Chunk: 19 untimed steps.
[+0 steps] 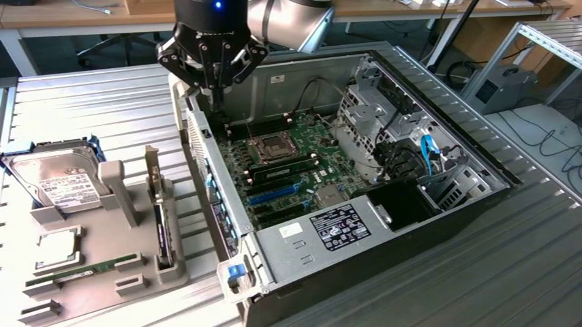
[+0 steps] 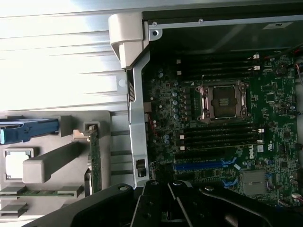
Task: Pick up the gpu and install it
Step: 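Reach for the gpu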
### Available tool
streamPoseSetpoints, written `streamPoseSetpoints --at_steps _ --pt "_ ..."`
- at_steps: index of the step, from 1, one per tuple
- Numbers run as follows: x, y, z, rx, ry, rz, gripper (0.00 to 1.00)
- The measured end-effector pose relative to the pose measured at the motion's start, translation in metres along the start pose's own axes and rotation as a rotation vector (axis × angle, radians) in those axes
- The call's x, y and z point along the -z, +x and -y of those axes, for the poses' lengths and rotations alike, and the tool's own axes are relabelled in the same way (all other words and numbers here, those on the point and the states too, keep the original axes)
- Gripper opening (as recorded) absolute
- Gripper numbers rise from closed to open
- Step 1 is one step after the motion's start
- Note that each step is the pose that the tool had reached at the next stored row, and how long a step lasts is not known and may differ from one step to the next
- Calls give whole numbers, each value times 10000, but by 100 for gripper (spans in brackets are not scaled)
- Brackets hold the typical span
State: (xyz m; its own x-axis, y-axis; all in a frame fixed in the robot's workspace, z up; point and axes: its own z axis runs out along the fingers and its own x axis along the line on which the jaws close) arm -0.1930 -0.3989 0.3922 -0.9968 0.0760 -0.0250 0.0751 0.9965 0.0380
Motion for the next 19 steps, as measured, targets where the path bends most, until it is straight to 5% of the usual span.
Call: streamPoseSetpoints --at_steps 19 --pt "-1 76 6 0 4 0 11"
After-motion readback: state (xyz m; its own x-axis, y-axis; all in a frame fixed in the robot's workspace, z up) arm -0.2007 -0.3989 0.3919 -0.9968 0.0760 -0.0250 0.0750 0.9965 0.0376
